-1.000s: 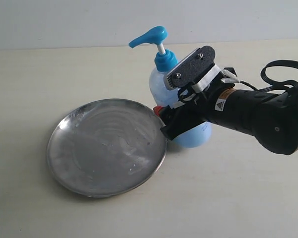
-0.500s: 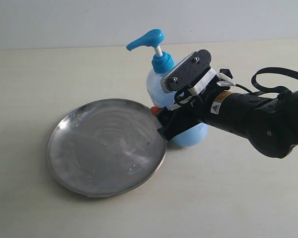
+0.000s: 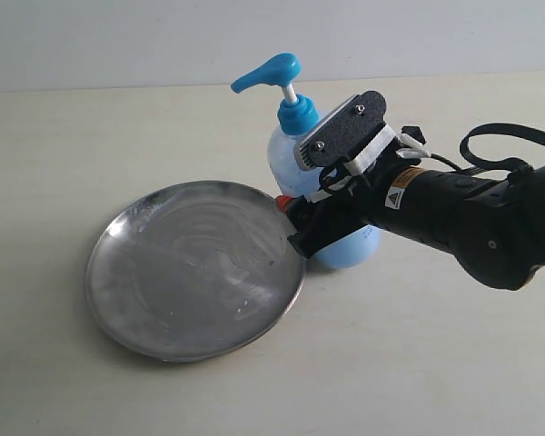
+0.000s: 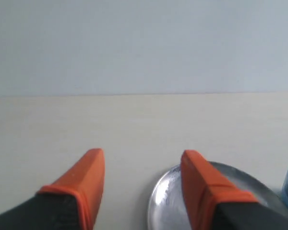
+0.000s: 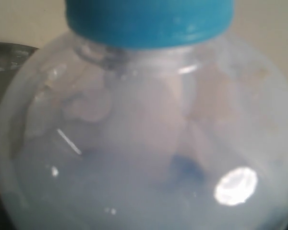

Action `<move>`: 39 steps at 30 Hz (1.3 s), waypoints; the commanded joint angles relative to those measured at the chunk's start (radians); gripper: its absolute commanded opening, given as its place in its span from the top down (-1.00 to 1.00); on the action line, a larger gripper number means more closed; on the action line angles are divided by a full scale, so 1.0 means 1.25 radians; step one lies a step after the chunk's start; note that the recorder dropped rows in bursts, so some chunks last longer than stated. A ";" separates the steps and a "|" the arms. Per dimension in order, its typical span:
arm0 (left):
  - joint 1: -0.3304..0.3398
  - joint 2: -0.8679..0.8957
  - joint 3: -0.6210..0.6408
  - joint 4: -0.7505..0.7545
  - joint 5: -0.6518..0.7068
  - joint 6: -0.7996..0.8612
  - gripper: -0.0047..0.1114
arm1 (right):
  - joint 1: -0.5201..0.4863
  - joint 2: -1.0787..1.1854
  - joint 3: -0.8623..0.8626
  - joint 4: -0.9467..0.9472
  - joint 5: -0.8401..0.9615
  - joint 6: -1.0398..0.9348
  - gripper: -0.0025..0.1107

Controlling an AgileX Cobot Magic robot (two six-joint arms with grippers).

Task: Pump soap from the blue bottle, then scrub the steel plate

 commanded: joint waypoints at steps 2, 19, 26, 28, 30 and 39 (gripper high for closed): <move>-0.008 0.098 -0.109 -0.001 -0.015 -0.005 0.05 | 0.003 -0.011 -0.008 -0.013 -0.078 -0.002 0.96; -0.008 0.103 -0.109 -0.001 -0.009 -0.005 0.05 | 0.003 -0.011 -0.008 -0.006 -0.079 0.020 0.96; -0.008 0.103 -0.109 -0.001 -0.010 -0.005 0.05 | 0.003 -0.011 -0.008 -0.006 -0.079 0.040 0.96; -0.008 0.105 -0.109 -0.001 -0.017 -0.005 0.05 | 0.003 -0.011 -0.008 -0.006 -0.079 0.040 0.96; -0.008 0.113 -0.109 -0.002 -0.039 -0.009 0.05 | 0.003 -0.011 -0.008 -0.006 -0.079 0.040 0.96; -0.008 0.114 -0.109 -0.002 -0.050 -0.009 0.05 | 0.003 -0.011 -0.008 -0.006 -0.076 0.040 0.96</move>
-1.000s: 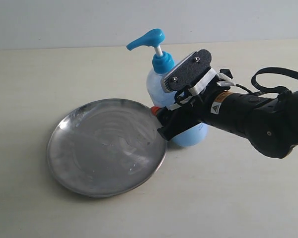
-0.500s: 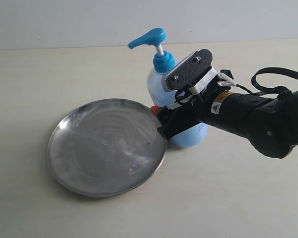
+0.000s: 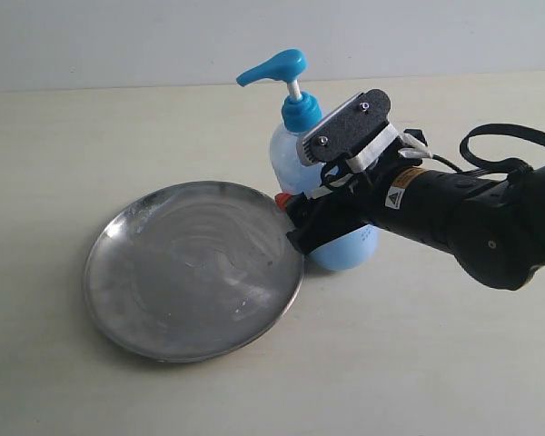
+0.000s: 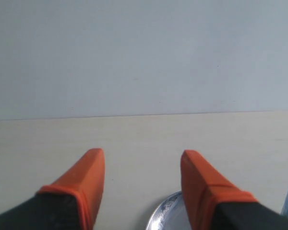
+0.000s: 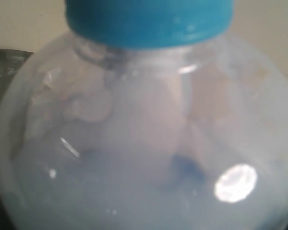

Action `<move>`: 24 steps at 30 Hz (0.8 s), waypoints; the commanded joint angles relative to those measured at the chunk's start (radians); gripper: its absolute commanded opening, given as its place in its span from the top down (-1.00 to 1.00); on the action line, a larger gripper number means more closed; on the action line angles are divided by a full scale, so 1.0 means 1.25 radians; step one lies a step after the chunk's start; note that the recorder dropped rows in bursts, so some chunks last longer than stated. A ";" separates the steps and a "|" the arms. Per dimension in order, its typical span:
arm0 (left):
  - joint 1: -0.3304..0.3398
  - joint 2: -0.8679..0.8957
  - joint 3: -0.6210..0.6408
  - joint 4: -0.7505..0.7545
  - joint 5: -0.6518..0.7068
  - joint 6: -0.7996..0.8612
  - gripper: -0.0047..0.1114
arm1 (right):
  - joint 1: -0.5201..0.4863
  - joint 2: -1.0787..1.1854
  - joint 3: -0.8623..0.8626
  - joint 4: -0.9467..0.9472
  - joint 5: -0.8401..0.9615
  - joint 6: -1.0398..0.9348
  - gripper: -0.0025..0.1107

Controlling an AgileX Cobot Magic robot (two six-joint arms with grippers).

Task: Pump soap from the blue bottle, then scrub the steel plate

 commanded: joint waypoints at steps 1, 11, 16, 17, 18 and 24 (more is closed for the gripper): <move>-0.004 0.001 -0.006 -0.002 -0.018 -0.009 0.05 | 0.003 -0.011 -0.008 -0.009 -0.073 0.001 0.96; -0.004 -0.001 -0.006 0.005 -0.024 -0.007 0.05 | 0.003 -0.011 -0.008 -0.009 -0.073 -0.001 0.96; -0.004 0.001 -0.006 0.004 -0.024 -0.007 0.05 | 0.003 -0.011 -0.008 -0.009 -0.073 0.001 0.96; -0.004 0.001 -0.006 0.004 -0.024 -0.007 0.05 | 0.003 -0.011 -0.008 -0.009 -0.073 0.001 0.96; -0.004 0.001 -0.006 0.004 -0.024 -0.007 0.05 | 0.003 -0.011 -0.008 -0.009 -0.073 0.001 0.96; -0.004 0.001 -0.006 0.004 -0.024 -0.007 0.05 | 0.003 -0.011 -0.008 -0.009 -0.073 0.001 0.96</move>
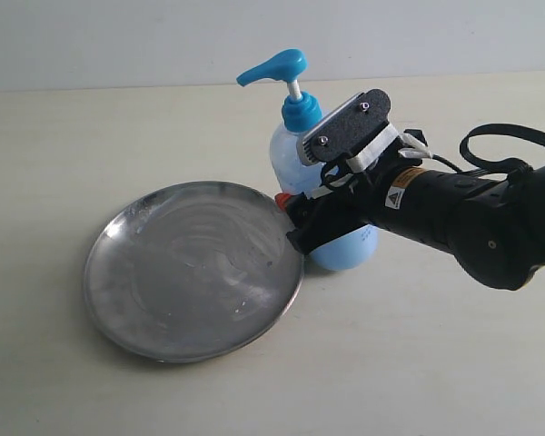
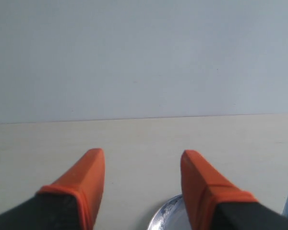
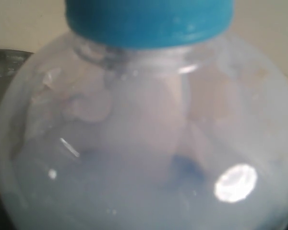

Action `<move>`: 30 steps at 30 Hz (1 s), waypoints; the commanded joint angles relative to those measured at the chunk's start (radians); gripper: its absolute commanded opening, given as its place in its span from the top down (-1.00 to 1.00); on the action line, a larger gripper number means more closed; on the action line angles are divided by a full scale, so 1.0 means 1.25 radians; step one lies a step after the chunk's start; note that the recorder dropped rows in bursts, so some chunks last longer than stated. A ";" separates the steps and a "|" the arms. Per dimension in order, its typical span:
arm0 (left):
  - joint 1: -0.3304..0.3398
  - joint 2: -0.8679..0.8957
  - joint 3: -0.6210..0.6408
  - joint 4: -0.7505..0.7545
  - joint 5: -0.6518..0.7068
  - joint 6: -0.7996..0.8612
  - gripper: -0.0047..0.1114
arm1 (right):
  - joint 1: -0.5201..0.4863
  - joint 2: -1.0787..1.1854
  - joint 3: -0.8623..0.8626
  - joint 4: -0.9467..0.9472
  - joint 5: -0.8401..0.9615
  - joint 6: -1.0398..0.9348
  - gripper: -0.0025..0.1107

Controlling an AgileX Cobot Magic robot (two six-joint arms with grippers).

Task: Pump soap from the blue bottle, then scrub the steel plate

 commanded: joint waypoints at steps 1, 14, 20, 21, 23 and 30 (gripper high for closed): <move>-0.004 0.001 -0.006 0.003 -0.015 -0.007 0.05 | 0.003 -0.011 -0.008 -0.009 -0.073 0.001 0.96; -0.004 -0.001 -0.006 0.004 -0.023 0.025 0.05 | 0.003 -0.011 -0.008 -0.007 -0.073 -0.001 0.96; -0.004 0.001 -0.006 0.004 -0.025 0.025 0.05 | 0.003 -0.011 -0.008 -0.007 -0.073 0.001 0.96; -0.004 0.001 -0.006 0.004 -0.024 0.025 0.05 | 0.003 -0.011 -0.008 -0.007 -0.073 0.001 0.96; -0.004 0.001 -0.006 0.004 -0.024 0.021 0.05 | 0.003 -0.011 -0.008 -0.007 -0.073 0.001 0.96; -0.004 0.015 -0.006 -0.028 -0.025 0.015 0.05 | 0.003 -0.011 -0.008 -0.007 -0.073 0.001 0.96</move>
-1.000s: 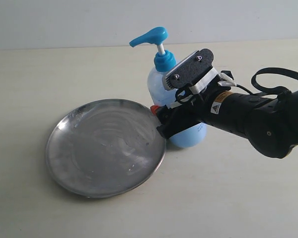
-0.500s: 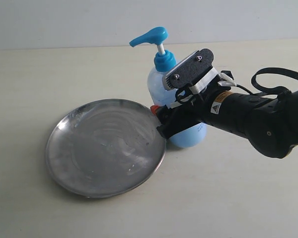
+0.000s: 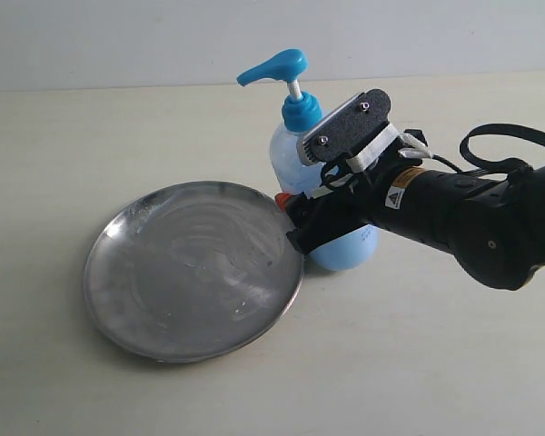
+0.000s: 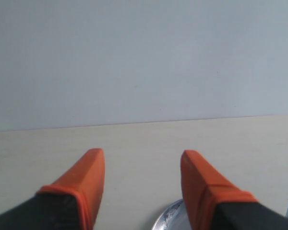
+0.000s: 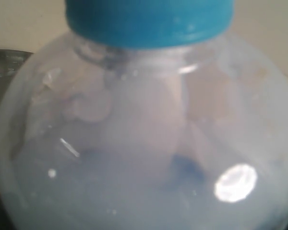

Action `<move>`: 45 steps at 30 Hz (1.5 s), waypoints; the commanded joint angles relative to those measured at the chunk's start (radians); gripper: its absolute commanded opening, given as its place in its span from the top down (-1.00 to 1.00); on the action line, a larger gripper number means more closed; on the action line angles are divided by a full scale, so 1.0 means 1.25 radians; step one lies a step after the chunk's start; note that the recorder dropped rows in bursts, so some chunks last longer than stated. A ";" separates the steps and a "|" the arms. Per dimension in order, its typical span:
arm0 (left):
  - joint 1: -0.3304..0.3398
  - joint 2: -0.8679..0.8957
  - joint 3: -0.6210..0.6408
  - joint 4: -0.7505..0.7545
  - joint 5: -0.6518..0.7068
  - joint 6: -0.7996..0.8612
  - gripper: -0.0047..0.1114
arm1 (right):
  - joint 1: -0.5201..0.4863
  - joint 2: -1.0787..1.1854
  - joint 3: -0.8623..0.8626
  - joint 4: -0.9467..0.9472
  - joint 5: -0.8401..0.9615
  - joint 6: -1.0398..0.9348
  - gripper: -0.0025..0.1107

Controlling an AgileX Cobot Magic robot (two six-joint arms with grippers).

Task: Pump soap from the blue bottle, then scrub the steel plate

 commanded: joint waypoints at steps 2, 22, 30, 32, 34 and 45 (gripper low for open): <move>-0.004 0.034 -0.006 -0.058 -0.010 0.002 0.06 | 0.003 -0.011 -0.008 -0.007 -0.073 0.001 0.96; -0.201 0.525 -0.436 -0.397 0.326 0.321 0.30 | 0.003 -0.011 -0.008 -0.007 -0.071 -0.001 0.96; -0.206 0.661 -0.599 -0.592 0.404 0.463 0.92 | 0.003 -0.011 -0.008 -0.007 -0.071 -0.001 0.96; -0.206 0.697 -0.632 -0.617 0.431 0.477 0.92 | 0.003 -0.011 -0.008 -0.007 -0.073 -0.001 0.96; -0.206 0.726 -0.661 -0.645 0.438 0.479 0.92 | 0.003 -0.011 -0.008 -0.007 -0.073 -0.001 0.96; -0.235 0.811 -0.743 -0.648 0.502 0.502 0.92 | 0.003 -0.011 -0.008 -0.009 -0.074 -0.001 0.96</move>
